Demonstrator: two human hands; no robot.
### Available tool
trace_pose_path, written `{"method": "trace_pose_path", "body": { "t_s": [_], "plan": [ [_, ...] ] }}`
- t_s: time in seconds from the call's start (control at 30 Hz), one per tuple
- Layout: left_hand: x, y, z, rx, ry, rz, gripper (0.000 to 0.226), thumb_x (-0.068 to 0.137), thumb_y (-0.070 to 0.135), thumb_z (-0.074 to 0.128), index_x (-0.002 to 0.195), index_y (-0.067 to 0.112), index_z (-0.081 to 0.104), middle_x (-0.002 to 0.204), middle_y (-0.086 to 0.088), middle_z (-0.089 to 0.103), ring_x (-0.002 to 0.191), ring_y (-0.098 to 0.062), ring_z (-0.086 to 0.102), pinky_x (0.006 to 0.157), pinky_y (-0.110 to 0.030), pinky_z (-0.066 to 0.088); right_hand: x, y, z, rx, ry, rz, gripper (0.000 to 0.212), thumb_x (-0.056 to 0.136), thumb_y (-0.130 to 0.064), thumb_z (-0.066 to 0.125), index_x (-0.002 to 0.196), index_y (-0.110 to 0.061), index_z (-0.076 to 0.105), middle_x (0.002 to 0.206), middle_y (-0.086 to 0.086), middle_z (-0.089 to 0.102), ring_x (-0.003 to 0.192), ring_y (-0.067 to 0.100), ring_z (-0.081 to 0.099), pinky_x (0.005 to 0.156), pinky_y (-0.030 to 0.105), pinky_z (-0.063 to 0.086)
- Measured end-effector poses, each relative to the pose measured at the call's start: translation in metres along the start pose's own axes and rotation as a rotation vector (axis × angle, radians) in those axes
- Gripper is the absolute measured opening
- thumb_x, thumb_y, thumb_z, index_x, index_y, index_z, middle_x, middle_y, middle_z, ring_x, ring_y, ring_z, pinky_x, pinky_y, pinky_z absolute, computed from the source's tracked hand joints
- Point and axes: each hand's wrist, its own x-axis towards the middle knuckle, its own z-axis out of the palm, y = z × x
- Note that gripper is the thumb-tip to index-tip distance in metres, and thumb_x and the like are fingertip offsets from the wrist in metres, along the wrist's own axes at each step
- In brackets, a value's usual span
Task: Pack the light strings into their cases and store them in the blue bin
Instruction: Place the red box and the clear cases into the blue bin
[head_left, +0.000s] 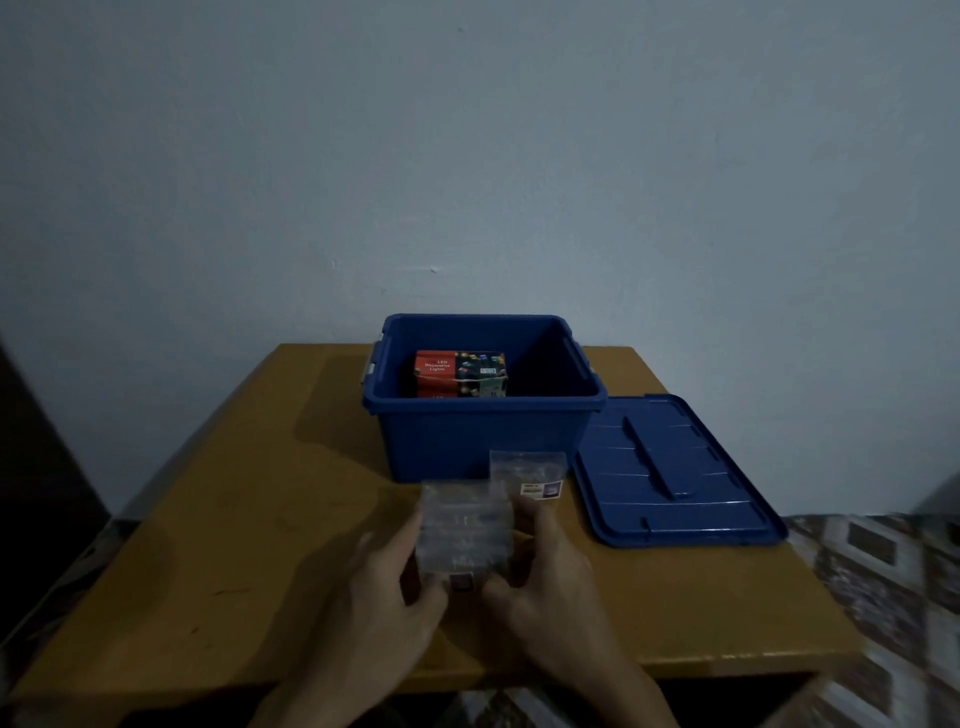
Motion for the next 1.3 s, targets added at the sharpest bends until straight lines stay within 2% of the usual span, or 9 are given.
{"method": "trace_pose_path", "body": {
  "t_s": [0.2,0.4,0.57,0.67,0.8,0.93,1.1,1.23,1.3],
  "plan": [
    [0.005,0.016,0.020,0.120,-0.081,0.162,0.071,0.094,0.031,0.060,0.155,0.039,0.024,0.135,0.025,0.043,0.123,0.002,0.034,0.112,-0.029,0.033,-0.010,0.010,-0.023,-0.094,0.082,0.049,0.067,0.084,-0.018,0.076,0.140,-0.024,0.041,0.120,-0.017,0.060,0.110,0.002,0.060,0.096,0.027,0.054],
    [0.019,0.022,0.042,-0.005,-0.094,0.142,0.064,0.093,0.025,0.062,0.147,0.045,0.032,0.133,0.026,0.045,0.127,0.001,0.039,0.109,-0.029,0.038,-0.004,0.015,-0.039,-0.122,0.103,0.053,0.066,0.085,-0.021,0.076,0.139,-0.026,0.039,0.113,-0.023,0.057,0.102,-0.006,0.058,0.075,0.008,0.048],
    [0.030,0.020,0.045,-0.063,-0.153,0.006,0.078,0.089,0.035,0.061,0.154,0.042,0.018,0.144,0.015,0.036,0.135,-0.011,0.034,0.112,-0.040,0.036,0.003,0.014,-0.048,-0.102,0.036,0.043,0.084,0.082,-0.033,0.080,0.148,-0.027,0.028,0.127,-0.023,0.049,0.114,-0.001,0.053,0.087,0.012,0.045],
    [0.036,0.021,0.041,-0.057,-0.245,-0.059,0.095,0.081,0.045,0.055,0.156,0.042,-0.003,0.153,0.005,0.026,0.138,-0.017,0.032,0.112,-0.042,0.035,0.008,0.011,-0.053,-0.116,-0.059,0.029,0.082,0.081,-0.040,0.080,0.140,-0.043,0.023,0.120,-0.031,0.049,0.110,-0.005,0.054,0.084,0.011,0.045],
    [0.044,0.021,0.035,0.031,-0.366,-0.045,0.090,0.093,0.040,0.050,0.154,0.040,-0.016,0.162,0.002,0.008,0.147,-0.023,0.013,0.109,-0.038,0.027,0.015,0.014,-0.054,-0.102,-0.096,0.020,0.079,0.079,-0.044,0.081,0.143,-0.039,0.034,0.125,-0.021,0.061,0.115,0.001,0.059,0.095,0.020,0.050],
    [0.051,0.022,0.029,0.063,-0.436,-0.047,0.089,0.093,0.040,0.050,0.153,0.045,-0.015,0.163,0.005,0.003,0.148,-0.021,0.012,0.108,-0.039,0.027,0.019,0.015,-0.054,-0.076,-0.122,0.009,0.082,0.073,-0.047,0.085,0.140,-0.044,0.037,0.125,-0.020,0.064,0.111,-0.002,0.061,0.097,0.025,0.051],
    [0.057,0.017,0.022,0.032,-0.435,0.000,0.090,0.083,0.050,0.056,0.148,0.060,-0.005,0.160,0.011,0.020,0.140,-0.012,0.030,0.114,-0.047,0.034,0.023,0.015,-0.057,-0.058,-0.160,0.028,0.085,0.072,-0.043,0.087,0.139,-0.045,0.035,0.123,-0.021,0.061,0.110,-0.003,0.060,0.092,0.017,0.048],
    [0.058,0.019,0.020,0.049,-0.450,-0.011,0.097,0.080,0.051,0.058,0.153,0.050,-0.007,0.158,0.009,0.019,0.140,-0.013,0.030,0.115,-0.045,0.033,0.029,0.015,-0.059,-0.114,-0.203,0.045,0.098,0.070,-0.049,0.087,0.147,-0.043,0.026,0.129,-0.017,0.059,0.115,0.005,0.060,0.102,0.032,0.051],
    [0.058,0.019,0.019,0.037,-0.453,0.003,0.098,0.078,0.056,0.060,0.152,0.053,-0.004,0.157,0.012,0.021,0.141,-0.012,0.030,0.115,-0.045,0.033,0.030,0.012,-0.062,-0.105,-0.237,0.043,0.094,0.072,-0.043,0.088,0.145,-0.042,0.029,0.128,-0.018,0.060,0.113,0.002,0.061,0.102,0.029,0.051]
  ]
}}
